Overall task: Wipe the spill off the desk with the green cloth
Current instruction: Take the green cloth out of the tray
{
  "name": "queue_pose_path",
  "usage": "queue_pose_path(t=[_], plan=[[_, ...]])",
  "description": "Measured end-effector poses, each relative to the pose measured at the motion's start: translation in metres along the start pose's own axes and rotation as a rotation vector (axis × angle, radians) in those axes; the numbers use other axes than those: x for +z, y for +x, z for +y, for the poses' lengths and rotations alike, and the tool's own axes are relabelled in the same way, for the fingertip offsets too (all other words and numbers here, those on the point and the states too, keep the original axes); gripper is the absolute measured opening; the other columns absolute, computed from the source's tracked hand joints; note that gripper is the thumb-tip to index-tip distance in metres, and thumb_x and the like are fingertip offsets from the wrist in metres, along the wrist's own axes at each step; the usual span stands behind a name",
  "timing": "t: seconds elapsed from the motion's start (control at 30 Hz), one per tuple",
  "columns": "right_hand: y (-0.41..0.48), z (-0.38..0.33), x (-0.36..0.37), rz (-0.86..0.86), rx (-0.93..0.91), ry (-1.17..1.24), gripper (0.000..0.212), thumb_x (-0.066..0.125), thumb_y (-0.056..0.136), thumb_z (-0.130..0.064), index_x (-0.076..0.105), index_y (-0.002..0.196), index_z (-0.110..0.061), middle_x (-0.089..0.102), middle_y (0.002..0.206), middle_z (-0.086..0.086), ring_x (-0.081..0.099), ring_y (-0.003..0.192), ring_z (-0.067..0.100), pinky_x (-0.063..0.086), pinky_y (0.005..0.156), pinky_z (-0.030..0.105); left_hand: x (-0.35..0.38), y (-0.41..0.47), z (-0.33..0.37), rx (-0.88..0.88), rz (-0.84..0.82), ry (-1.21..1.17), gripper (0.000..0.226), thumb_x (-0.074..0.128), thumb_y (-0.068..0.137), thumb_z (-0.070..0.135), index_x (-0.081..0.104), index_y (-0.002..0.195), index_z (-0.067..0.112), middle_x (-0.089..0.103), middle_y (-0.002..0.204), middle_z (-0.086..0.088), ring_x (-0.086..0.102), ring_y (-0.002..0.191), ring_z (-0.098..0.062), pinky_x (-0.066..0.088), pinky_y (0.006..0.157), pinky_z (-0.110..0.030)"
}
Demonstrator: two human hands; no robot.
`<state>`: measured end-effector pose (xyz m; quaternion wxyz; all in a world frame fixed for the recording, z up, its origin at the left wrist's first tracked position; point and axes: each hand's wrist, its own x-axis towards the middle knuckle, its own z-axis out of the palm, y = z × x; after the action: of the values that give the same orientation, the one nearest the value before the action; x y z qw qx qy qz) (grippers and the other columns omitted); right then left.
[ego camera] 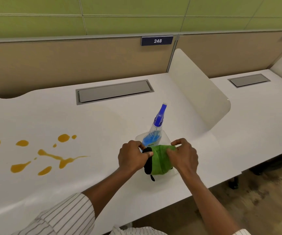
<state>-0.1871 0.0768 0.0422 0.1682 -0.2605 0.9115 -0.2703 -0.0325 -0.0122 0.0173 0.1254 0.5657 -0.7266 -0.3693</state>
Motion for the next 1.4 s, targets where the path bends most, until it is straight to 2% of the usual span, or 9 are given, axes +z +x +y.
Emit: queue_pose_path(t=[0.27, 0.37, 0.5, 0.7, 0.87, 0.97, 1.13, 1.27, 1.4], plan=[[-0.015, -0.044, -0.054, -0.137, -0.031, 0.462, 0.019, 0.084, 0.079, -0.016, 0.077, 0.092, -0.028, 0.074, 0.071, 0.005, 0.074, 0.074, 0.024, 0.060, 0.054, 0.033, -0.065, -0.016, -0.024, 0.005, 0.027, -0.362, 0.017, 0.093, 0.083, 0.030, 0.079, 0.077, 0.023, 0.051, 0.048, 0.013, 0.047, 0.052, -0.006, 0.042, 0.060, -0.026], [-0.032, -0.070, -0.065, -0.275, -0.042, 0.632, 0.017, 0.085, 0.079, -0.009, 0.080, 0.090, -0.021, 0.076, 0.072, 0.009, 0.077, 0.078, 0.029, 0.066, 0.067, 0.042, -0.092, -0.029, -0.048, -0.022, 0.027, -0.497, 0.015, 0.093, 0.084, 0.026, 0.081, 0.077, 0.021, 0.068, 0.066, 0.010, 0.064, 0.071, -0.014, 0.052, 0.076, -0.034], [-0.061, -0.107, -0.068, -0.455, -0.050, 0.817, 0.010, 0.083, 0.081, -0.003, 0.081, 0.090, -0.008, 0.075, 0.081, 0.020, 0.076, 0.074, 0.021, 0.061, 0.060, 0.032, -0.125, -0.054, -0.076, -0.002, 0.077, -0.536, 0.014, 0.089, 0.087, 0.032, 0.081, 0.091, 0.021, 0.082, 0.099, 0.006, 0.076, 0.096, -0.013, 0.058, 0.100, -0.052], [-0.100, -0.150, -0.037, -0.558, -0.034, 0.900, 0.010, 0.083, 0.083, -0.003, 0.080, 0.093, -0.003, 0.079, 0.082, 0.018, 0.076, 0.073, 0.029, 0.062, 0.061, 0.035, -0.158, -0.110, -0.085, 0.345, 0.101, -0.311, 0.066, 0.076, 0.078, 0.080, 0.071, 0.122, 0.031, 0.069, 0.134, 0.012, 0.064, 0.131, -0.015, 0.049, 0.107, -0.030], [-0.121, -0.173, -0.018, -0.616, -0.039, 0.930, 0.009, 0.083, 0.082, -0.004, 0.081, 0.091, -0.003, 0.079, 0.083, 0.018, 0.076, 0.073, 0.029, 0.063, 0.061, 0.033, -0.147, -0.120, -0.098, 0.292, 0.344, -0.185, 0.021, 0.080, 0.084, 0.037, 0.068, 0.101, 0.032, 0.068, 0.094, 0.016, 0.065, 0.087, -0.012, 0.056, 0.072, -0.043], [-0.121, -0.180, -0.013, -0.641, -0.047, 0.978, 0.012, 0.080, 0.083, -0.008, 0.081, 0.094, -0.003, 0.078, 0.084, 0.021, 0.078, 0.073, 0.027, 0.065, 0.063, 0.033, -0.165, -0.125, -0.104, 0.193, 0.384, -0.322, 0.015, 0.084, 0.080, 0.034, 0.070, 0.086, 0.030, 0.069, 0.076, 0.010, 0.064, 0.071, -0.016, 0.052, 0.059, -0.037], [-0.118, -0.182, 0.000, -0.680, -0.104, 0.990, 0.042, 0.084, 0.064, -0.035, 0.082, 0.091, -0.004, 0.077, 0.101, 0.025, 0.078, 0.092, 0.032, 0.065, 0.076, 0.037, -0.219, -0.130, -0.103, 0.196, 0.375, -0.312, 0.022, 0.097, 0.079, 0.020, 0.076, 0.081, 0.026, 0.073, 0.074, 0.006, 0.068, 0.069, -0.018, 0.053, 0.060, -0.033], [-0.124, -0.178, 0.014, -0.758, -0.214, 0.911, 0.046, 0.086, 0.066, -0.032, 0.081, 0.107, -0.012, 0.080, 0.103, 0.017, 0.077, 0.103, 0.034, 0.064, 0.083, 0.036, -0.260, -0.132, -0.097, 0.221, 0.286, -0.292, 0.019, 0.097, 0.080, 0.021, 0.078, 0.082, 0.026, 0.075, 0.074, 0.005, 0.070, 0.069, -0.017, 0.054, 0.062, -0.036], [-0.129, -0.178, 0.030, -0.510, -0.615, 0.518, 0.063, 0.092, 0.059, -0.061, 0.073, 0.117, -0.045, 0.060, 0.130, -0.013, 0.062, 0.117, 0.004, 0.054, 0.087, 0.023, -0.287, -0.132, -0.100, 0.259, 0.255, -0.165, 0.021, 0.098, 0.077, 0.022, 0.078, 0.081, 0.026, 0.074, 0.074, 0.007, 0.070, 0.071, -0.018, 0.052, 0.062, -0.031]])
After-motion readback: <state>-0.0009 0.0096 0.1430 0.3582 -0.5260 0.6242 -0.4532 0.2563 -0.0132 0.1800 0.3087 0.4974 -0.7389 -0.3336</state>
